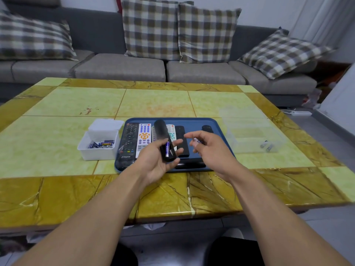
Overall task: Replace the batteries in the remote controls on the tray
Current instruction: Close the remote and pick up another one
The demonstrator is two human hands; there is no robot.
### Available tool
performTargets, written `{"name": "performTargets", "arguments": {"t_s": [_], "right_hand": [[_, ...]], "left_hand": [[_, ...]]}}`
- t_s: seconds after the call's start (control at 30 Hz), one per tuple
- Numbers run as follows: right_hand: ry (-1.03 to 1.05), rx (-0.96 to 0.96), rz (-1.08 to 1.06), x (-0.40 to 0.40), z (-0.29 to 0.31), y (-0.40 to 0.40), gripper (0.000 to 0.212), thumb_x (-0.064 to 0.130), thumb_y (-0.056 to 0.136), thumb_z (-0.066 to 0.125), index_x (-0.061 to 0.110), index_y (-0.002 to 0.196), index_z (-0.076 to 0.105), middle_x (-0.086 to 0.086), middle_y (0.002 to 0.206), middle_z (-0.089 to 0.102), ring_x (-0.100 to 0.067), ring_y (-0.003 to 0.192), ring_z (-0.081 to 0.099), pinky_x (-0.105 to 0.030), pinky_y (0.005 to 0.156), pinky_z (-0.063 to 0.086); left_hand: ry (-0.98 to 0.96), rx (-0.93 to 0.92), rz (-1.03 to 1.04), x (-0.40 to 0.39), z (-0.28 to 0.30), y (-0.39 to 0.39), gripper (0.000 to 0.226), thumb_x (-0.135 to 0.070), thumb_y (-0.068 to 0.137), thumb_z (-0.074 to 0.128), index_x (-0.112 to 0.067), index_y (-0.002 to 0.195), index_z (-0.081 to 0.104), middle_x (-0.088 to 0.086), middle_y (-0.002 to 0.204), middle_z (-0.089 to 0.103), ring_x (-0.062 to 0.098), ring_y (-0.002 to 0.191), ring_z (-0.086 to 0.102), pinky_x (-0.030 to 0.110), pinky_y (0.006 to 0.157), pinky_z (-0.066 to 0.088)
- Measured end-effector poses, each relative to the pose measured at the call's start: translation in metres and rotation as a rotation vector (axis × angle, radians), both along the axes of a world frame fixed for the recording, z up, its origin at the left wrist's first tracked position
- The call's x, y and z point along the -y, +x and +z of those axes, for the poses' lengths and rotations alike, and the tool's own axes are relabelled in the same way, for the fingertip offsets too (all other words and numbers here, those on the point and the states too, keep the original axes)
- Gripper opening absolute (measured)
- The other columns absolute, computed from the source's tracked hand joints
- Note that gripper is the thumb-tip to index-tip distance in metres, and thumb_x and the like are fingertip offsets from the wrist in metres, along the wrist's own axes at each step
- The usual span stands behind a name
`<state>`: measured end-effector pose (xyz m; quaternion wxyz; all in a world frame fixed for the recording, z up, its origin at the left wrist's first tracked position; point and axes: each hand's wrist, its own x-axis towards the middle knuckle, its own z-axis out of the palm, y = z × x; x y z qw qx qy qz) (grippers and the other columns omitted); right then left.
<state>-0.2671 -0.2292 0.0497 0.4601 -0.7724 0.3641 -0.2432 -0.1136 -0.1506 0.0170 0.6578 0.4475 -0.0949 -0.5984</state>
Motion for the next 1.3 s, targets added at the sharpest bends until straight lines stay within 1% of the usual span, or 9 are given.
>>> {"name": "performTargets", "arguments": {"t_s": [0.17,0.43,0.6,0.7,0.8,0.9,1.03,1.2,1.3], "right_hand": [[-0.093,0.028,-0.030,0.000,-0.001,0.001,0.018,0.021,0.099,0.059,0.034,0.108,0.067,0.015,0.100,0.072,0.002,0.100,0.063,-0.022,0.086,0.048],[-0.147,0.013,-0.047,-0.004,-0.001,0.005,0.012,0.025,0.091,0.070,0.034,0.096,0.064,0.019,0.096,0.073,0.003,0.095,0.064,-0.025,0.082,0.048],[-0.177,0.091,-0.099,-0.005,0.003,0.003,0.013,0.023,0.084,0.079,0.029,0.093,0.071,0.012,0.089,0.072,-0.007,0.086,0.068,-0.032,0.080,0.057],[-0.165,0.132,-0.093,-0.006,0.005,0.001,0.014,0.022,0.081,0.081,0.025,0.091,0.071,0.011,0.080,0.073,-0.001,0.079,0.069,-0.026,0.078,0.057],[-0.171,0.120,-0.069,-0.009,0.006,0.001,0.012,0.023,0.083,0.079,0.026,0.090,0.070,0.013,0.079,0.074,0.005,0.073,0.067,-0.012,0.066,0.047],[-0.204,0.114,-0.081,-0.011,0.006,0.001,0.010,0.025,0.085,0.078,0.029,0.090,0.070,0.015,0.084,0.075,0.003,0.077,0.068,-0.016,0.066,0.044],[-0.234,0.080,-0.046,-0.011,0.004,0.003,0.007,0.027,0.086,0.076,0.030,0.089,0.071,0.018,0.088,0.075,0.005,0.080,0.066,-0.019,0.067,0.044],[-0.321,-0.016,-0.004,-0.013,0.001,0.007,0.009,0.018,0.081,0.082,0.020,0.085,0.073,0.025,0.078,0.066,0.012,0.068,0.059,-0.008,0.059,0.040],[-0.453,-0.131,-0.020,-0.012,-0.002,0.015,0.012,0.025,0.079,0.082,0.031,0.088,0.077,0.016,0.086,0.067,0.004,0.074,0.054,-0.013,0.064,0.035]], "left_hand": [[0.001,0.003,-0.013,-0.001,-0.003,0.005,0.042,-0.026,0.103,0.039,0.001,0.118,0.067,0.006,0.089,0.070,0.013,0.070,0.062,0.022,0.042,0.047],[-0.016,0.042,-0.044,-0.001,-0.004,0.004,0.044,-0.028,0.103,0.034,0.000,0.109,0.067,0.010,0.090,0.068,0.016,0.070,0.063,0.025,0.046,0.049],[-0.091,-0.004,-0.042,-0.002,-0.002,0.002,0.032,-0.018,0.106,0.036,-0.007,0.132,0.051,0.016,0.118,0.071,0.023,0.080,0.070,0.033,0.057,0.057],[-0.149,-0.012,-0.053,-0.001,-0.002,0.001,0.030,-0.013,0.108,0.033,-0.010,0.133,0.049,0.017,0.117,0.072,0.027,0.088,0.073,0.037,0.064,0.059],[-0.165,0.000,-0.047,0.000,-0.004,-0.001,0.031,-0.010,0.109,0.031,-0.005,0.135,0.048,0.016,0.111,0.074,0.028,0.089,0.076,0.037,0.064,0.061],[-0.172,0.051,-0.041,0.001,-0.004,-0.003,0.032,-0.007,0.109,0.029,-0.004,0.132,0.052,0.015,0.111,0.074,0.029,0.094,0.075,0.046,0.072,0.063],[-0.186,0.064,-0.008,0.003,-0.006,-0.003,0.032,-0.006,0.109,0.031,0.002,0.134,0.049,0.024,0.127,0.066,0.038,0.108,0.070,0.063,0.091,0.054],[-0.199,0.034,0.062,0.005,-0.005,-0.002,0.033,-0.006,0.108,0.033,0.002,0.138,0.045,0.023,0.124,0.067,0.036,0.105,0.071,0.049,0.083,0.061],[-0.212,0.031,0.086,0.004,-0.004,-0.005,0.030,-0.004,0.107,0.035,0.002,0.135,0.046,0.021,0.111,0.072,0.030,0.086,0.075,0.035,0.067,0.061]]}}
